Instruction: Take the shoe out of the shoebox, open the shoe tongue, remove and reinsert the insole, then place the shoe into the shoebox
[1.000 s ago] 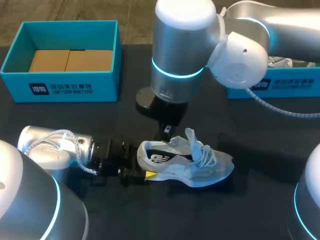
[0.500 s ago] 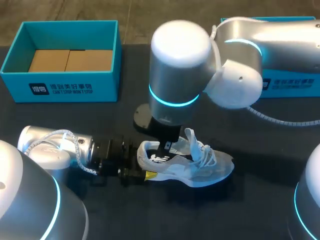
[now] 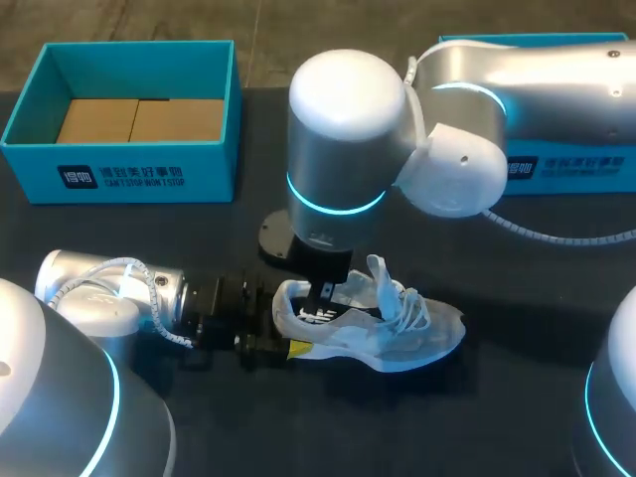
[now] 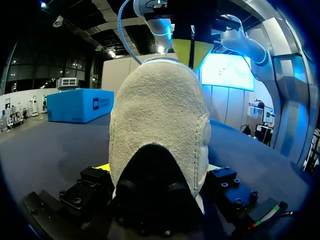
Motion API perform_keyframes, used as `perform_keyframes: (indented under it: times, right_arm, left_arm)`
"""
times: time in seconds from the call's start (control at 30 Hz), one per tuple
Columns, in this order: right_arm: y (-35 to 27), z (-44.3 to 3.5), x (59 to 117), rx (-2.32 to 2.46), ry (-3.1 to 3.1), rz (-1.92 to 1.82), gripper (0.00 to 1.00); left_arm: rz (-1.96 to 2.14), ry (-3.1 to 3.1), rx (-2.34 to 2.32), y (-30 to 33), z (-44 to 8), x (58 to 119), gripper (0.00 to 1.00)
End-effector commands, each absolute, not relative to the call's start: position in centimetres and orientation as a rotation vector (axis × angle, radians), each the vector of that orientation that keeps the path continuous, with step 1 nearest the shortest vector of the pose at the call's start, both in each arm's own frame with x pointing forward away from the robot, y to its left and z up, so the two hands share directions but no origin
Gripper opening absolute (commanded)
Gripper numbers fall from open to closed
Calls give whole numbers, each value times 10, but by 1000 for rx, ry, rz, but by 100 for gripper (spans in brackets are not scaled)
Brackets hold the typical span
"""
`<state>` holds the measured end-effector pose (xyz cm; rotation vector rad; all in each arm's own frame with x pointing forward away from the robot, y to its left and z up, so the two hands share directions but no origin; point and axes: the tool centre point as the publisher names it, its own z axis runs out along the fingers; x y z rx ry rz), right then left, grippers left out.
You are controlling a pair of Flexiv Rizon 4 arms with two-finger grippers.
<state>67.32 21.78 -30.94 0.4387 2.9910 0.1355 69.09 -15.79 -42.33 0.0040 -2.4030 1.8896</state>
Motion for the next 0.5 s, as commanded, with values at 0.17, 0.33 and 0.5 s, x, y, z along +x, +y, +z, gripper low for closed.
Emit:
perform_keyframes:
  times: [0.17, 0.33, 0.5]
  right_arm:
    - [215, -331, 687, 358, 2953, 134, 0]
    - [210, -343, 693, 309, 2946, 123, 0]
    - [205, -353, 706, 287, 2966, 131, 0]
  left_arm:
    - [1885, -2406, 6, -158, -427, 691, 0]
    - [1885, -2406, 6, -158, -427, 691, 0]
    - [1885, -2406, 6, -158, -427, 691, 0]
